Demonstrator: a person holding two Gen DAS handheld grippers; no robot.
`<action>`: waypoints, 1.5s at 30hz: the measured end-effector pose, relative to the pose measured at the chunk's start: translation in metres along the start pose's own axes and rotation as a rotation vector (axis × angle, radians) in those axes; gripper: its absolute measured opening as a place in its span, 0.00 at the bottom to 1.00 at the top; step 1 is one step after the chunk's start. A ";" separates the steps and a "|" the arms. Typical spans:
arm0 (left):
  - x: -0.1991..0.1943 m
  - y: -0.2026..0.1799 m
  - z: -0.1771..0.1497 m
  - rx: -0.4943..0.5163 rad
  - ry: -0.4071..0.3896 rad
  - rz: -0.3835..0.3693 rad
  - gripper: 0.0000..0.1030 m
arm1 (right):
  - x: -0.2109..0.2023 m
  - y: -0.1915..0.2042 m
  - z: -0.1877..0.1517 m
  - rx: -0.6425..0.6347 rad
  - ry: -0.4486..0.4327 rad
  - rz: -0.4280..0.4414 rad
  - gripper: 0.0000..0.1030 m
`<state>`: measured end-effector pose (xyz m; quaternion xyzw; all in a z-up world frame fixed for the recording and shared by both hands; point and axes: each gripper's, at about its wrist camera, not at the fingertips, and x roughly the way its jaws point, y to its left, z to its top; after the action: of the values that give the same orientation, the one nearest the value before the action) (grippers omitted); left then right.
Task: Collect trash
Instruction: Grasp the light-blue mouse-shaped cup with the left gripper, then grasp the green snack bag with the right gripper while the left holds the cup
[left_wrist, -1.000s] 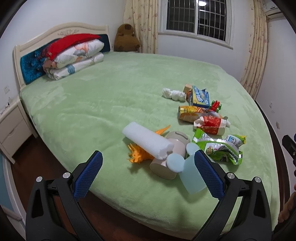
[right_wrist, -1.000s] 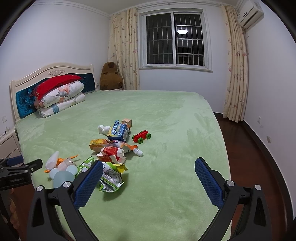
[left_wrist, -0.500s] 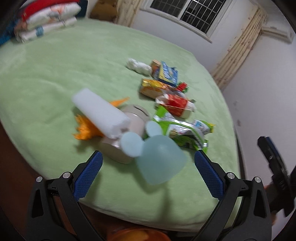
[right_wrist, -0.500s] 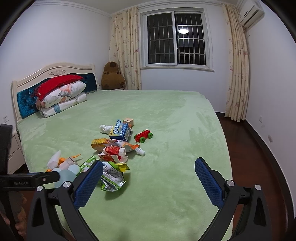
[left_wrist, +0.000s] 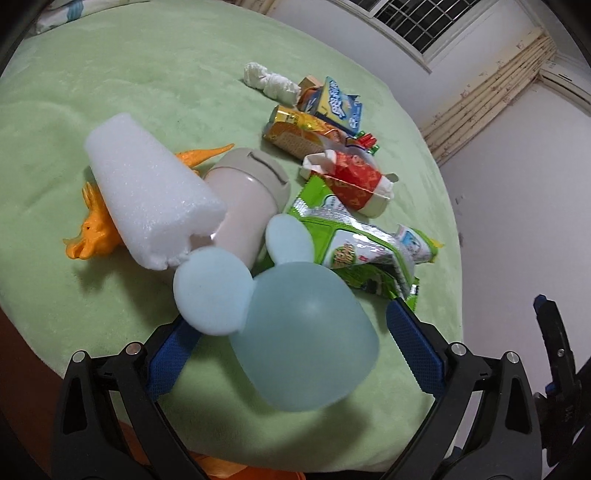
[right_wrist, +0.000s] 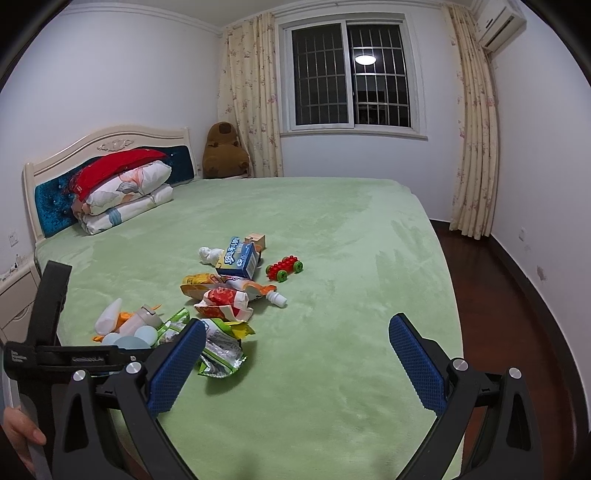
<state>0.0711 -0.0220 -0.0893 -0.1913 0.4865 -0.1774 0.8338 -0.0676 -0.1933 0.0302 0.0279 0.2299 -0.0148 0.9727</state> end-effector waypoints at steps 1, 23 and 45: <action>0.001 0.001 0.000 -0.004 -0.002 0.003 0.89 | 0.000 0.000 0.000 -0.001 0.000 -0.002 0.95; -0.047 -0.021 -0.016 0.158 -0.122 0.064 0.62 | 0.005 0.011 -0.004 -0.056 0.000 0.024 0.95; -0.101 0.009 -0.011 0.164 -0.272 0.239 0.62 | 0.094 0.085 -0.013 -0.334 0.224 0.149 0.95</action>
<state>0.0155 0.0325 -0.0237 -0.0856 0.3724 -0.0887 0.9199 0.0140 -0.1088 -0.0190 -0.1155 0.3333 0.0986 0.9305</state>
